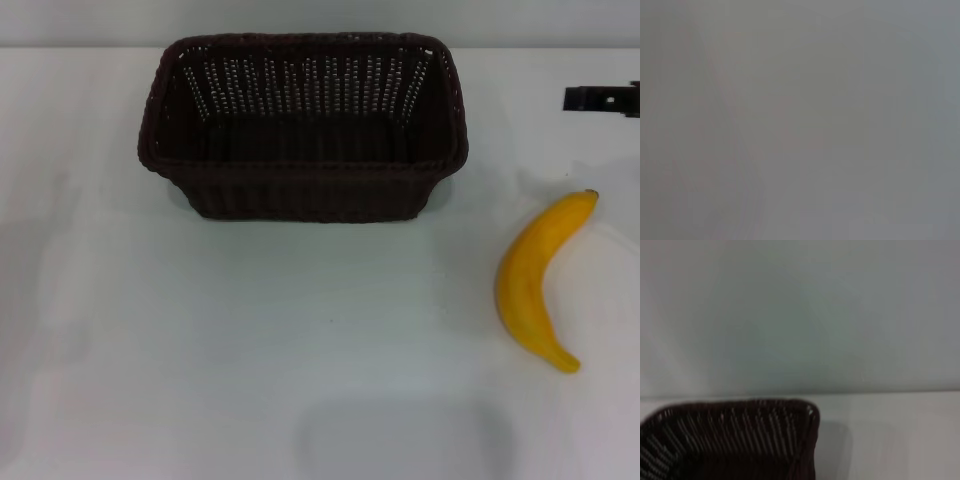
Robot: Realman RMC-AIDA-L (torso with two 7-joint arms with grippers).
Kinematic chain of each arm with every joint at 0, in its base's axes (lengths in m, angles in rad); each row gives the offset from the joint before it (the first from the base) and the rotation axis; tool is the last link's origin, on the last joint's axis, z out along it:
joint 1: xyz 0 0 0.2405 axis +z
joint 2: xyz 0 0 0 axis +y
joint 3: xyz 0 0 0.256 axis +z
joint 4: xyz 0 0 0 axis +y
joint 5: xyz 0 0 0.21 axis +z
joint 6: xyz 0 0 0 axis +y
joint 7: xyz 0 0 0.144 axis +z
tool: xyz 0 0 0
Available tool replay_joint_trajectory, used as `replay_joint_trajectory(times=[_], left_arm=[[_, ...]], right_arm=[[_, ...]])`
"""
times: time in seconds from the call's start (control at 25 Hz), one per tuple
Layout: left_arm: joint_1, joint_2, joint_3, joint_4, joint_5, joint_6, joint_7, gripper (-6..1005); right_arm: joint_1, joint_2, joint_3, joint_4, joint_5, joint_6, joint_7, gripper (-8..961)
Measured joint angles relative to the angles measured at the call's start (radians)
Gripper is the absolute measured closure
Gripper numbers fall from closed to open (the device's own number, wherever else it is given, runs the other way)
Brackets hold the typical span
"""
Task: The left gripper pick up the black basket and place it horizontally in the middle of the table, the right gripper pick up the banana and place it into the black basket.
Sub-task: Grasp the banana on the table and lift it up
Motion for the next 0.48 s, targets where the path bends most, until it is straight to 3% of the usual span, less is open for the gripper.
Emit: replay_joint_trajectory(times=[0.2,0.48], left_arm=[[-0.005,0.001,-0.002,-0.003,-0.003,0.003,0.001,126],[-0.04,-0.001,-0.003,-0.02,-0.016,0.014,0.001,126]], right_arm=[[0.096,0.004,-0.14,-0.148,-0.255,0.198,0.291,96],[0.266,0.009,-0.399,-0.113,-0.398,0.396,0.615,98]])
